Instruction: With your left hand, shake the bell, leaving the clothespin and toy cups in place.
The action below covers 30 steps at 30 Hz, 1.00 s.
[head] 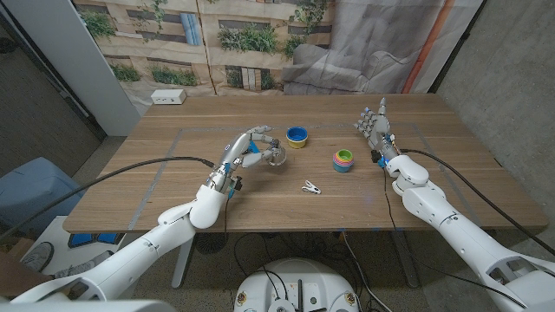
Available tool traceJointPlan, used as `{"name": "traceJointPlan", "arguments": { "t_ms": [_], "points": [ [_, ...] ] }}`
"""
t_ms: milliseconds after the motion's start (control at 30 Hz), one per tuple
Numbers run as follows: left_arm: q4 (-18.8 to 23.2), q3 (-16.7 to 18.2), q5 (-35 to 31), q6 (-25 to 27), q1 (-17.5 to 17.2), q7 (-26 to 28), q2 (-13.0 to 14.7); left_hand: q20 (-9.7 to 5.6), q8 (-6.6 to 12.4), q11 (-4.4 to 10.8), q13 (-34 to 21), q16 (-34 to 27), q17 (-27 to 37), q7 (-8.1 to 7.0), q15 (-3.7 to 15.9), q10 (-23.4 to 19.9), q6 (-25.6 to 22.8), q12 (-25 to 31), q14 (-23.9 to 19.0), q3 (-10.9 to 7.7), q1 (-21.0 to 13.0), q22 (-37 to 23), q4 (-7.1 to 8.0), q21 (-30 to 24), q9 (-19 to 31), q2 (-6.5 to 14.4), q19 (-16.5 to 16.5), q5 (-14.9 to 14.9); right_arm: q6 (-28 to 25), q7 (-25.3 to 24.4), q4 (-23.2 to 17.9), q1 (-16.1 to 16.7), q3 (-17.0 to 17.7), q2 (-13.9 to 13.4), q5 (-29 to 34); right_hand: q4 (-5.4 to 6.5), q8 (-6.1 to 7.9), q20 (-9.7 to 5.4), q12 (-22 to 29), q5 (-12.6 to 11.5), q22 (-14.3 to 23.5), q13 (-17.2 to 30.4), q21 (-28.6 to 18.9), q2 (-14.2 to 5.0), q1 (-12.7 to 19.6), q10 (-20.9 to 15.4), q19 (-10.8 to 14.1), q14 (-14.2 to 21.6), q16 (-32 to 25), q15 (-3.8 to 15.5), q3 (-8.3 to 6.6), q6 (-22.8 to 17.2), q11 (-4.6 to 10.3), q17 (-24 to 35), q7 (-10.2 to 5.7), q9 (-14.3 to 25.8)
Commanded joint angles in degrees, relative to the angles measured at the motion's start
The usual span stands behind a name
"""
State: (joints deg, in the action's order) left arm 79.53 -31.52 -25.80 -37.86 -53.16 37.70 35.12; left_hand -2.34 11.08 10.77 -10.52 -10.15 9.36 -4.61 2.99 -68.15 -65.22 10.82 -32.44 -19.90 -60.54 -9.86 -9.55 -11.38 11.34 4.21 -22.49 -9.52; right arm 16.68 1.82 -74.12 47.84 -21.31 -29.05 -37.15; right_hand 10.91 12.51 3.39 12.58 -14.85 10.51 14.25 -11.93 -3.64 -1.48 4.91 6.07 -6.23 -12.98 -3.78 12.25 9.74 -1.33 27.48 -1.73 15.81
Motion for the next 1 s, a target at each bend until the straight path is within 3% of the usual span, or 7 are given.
{"name": "traceJointPlan", "arguments": {
  "t_ms": [33,600,1000],
  "points": [
    [6.7,2.7,7.5,8.8,-4.3,-5.9,-0.1,-0.76,0.45,2.07,-0.3,0.0,0.2,-0.45,8.76,-1.7,-0.1,0.1,0.2,0.32,-0.3,-0.2,0.08,0.2,0.1,0.8,0.4,-0.2,0.0,0.0,-0.1,0.0,0.0,0.0,0.0,-0.06,0.32,-0.13,0.3,-0.3,0.2,0.1,-0.4,-5.58,0.2,0.3,0.5,-0.4,-0.4,-0.06,0.37,0.5,-0.19,0.3,-0.09,0.2],
    [17.7,6.4,21.4,24.8,-9.9,-13.3,-0.1,-0.45,0.41,2.08,-0.3,0.1,0.1,-0.16,8.37,-1.8,0.0,0.2,0.5,0.74,0.0,-0.2,0.14,0.1,0.1,0.7,0.4,-0.2,0.0,0.0,-0.1,0.0,0.0,0.0,0.0,-0.06,0.32,-0.17,0.3,-0.3,0.2,0.1,-0.4,-5.58,0.2,0.3,0.5,-0.3,-0.4,-0.05,0.37,0.5,-0.09,0.3,-0.13,0.2],
    [19.1,7.1,26.5,27.5,-10.6,-14.5,-0.2,-0.30,0.44,2.08,-0.3,0.1,0.1,-0.23,8.28,-1.7,0.0,0.2,0.8,0.89,0.0,-0.2,0.12,0.1,0.1,0.7,0.6,-0.3,0.0,0.0,-0.1,0.0,0.0,0.0,0.0,-0.06,0.31,-0.18,0.3,-0.3,0.2,0.1,-0.4,-5.58,0.2,0.2,0.5,-0.4,-0.4,-0.10,0.37,0.5,-0.04,0.3,-0.13,0.2]
  ]
}}
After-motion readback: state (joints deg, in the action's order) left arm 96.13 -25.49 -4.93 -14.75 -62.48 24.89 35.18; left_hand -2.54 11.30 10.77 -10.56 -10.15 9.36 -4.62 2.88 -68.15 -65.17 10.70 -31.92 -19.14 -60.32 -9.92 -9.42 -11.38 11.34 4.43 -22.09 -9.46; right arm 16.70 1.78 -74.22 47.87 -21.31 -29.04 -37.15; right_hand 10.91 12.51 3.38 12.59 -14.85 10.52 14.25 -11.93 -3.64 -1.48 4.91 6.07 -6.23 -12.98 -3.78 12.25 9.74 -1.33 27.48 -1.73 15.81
